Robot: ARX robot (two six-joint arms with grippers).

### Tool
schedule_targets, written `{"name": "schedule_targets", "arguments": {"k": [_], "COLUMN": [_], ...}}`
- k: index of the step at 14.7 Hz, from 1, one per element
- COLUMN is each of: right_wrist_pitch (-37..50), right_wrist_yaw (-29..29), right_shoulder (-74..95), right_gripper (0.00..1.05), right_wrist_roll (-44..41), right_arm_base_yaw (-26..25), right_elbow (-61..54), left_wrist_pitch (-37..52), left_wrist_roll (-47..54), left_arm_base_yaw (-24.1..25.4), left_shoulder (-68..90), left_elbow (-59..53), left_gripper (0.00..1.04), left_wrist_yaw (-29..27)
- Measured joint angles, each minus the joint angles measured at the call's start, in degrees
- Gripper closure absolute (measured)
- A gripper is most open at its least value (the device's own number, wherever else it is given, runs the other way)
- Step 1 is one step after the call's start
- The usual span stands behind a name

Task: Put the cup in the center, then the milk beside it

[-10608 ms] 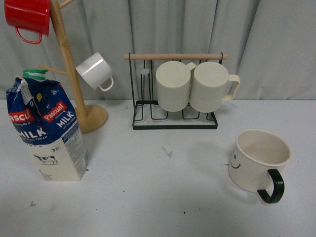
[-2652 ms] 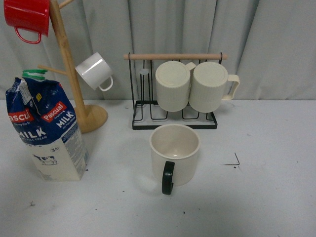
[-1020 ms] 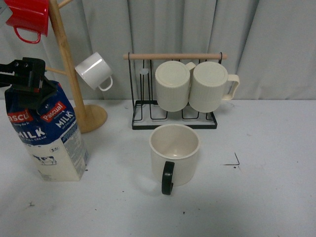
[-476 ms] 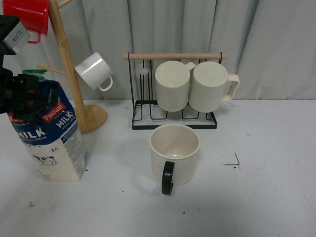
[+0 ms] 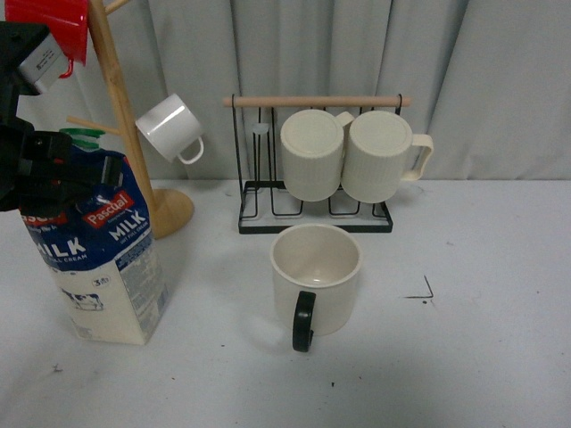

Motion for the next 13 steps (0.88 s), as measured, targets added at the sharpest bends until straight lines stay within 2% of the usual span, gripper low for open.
{"name": "schedule_targets", "arguments": {"k": [3, 7, 10, 13], "right_wrist_pitch": [0.0, 0.0, 0.0, 0.0], "right_wrist_yaw": [0.0, 0.0, 0.0, 0.0], "right_shoulder": [0.0, 0.0, 0.0, 0.0], "right_gripper": [0.07, 0.07, 0.07, 0.07], "right_wrist_roll": [0.0, 0.0, 0.0, 0.0], "right_arm_base_yaw": [0.0, 0.0, 0.0, 0.0], "right_elbow": [0.0, 0.0, 0.0, 0.0], "left_wrist_pitch": [-1.1, 2.9, 4.7, 6.1], "left_wrist_roll": [-1.7, -4.3, -5.2, -6.4], "left_arm_base_yaw": [-3.8, -7.7, -10.0, -12.7], "left_shoulder": [-1.6, -1.7, 1.1, 2.9], "left_elbow": [0.5, 2.2, 2.2, 2.2], "left_gripper": [1.01, 1.01, 1.01, 1.01], "left_wrist_yaw": [-0.9, -3.7, -8.5, -10.6]}}
